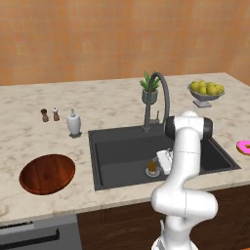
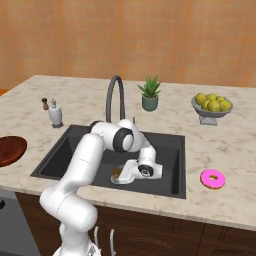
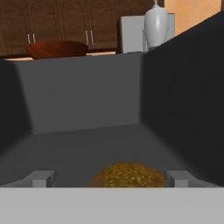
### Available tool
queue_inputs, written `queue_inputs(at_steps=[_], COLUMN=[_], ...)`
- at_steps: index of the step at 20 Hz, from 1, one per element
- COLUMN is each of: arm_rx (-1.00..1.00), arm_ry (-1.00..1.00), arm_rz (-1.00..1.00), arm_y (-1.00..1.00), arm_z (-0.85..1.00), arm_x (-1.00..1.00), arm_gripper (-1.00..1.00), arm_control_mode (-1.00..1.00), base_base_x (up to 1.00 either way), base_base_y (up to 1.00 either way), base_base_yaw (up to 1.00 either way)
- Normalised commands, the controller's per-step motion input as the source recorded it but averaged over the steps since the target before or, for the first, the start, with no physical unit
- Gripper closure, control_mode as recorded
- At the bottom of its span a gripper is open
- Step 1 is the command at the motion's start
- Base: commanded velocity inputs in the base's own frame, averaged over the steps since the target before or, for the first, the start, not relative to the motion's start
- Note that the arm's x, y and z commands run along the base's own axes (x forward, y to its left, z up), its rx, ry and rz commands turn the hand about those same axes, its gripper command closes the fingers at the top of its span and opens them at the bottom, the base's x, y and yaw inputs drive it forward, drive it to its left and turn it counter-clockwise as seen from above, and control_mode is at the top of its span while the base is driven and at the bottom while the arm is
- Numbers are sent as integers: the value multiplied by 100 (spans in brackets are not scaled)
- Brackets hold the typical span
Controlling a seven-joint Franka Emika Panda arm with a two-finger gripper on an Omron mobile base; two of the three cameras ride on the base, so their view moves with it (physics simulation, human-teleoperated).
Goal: Pick the avocado from the sink and place it in the bowl. Then pick the bowl and place it in the microwave. Then close the microwave door and press the start button.
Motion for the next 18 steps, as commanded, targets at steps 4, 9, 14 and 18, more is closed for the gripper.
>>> queue_inputs(at_steps=[4, 9, 14, 18], arm_rx=[-5, -12, -14, -8], arm_ry=[0, 0, -5, -6], arm_rz=[0, 0, 0, 0], arm_y=[2, 34, 98, 70], arm_z=[-52, -53, -45, -30], arm_x=[-10, -14, -17, -10], arm_gripper=[-100, -100, -100, 100], arm_control_mode=[-100, -100, -100, -100], base_base_x=[0, 0, 0, 0], base_base_y=[0, 0, 0, 0], base_base_yaw=[0, 0, 0, 0])
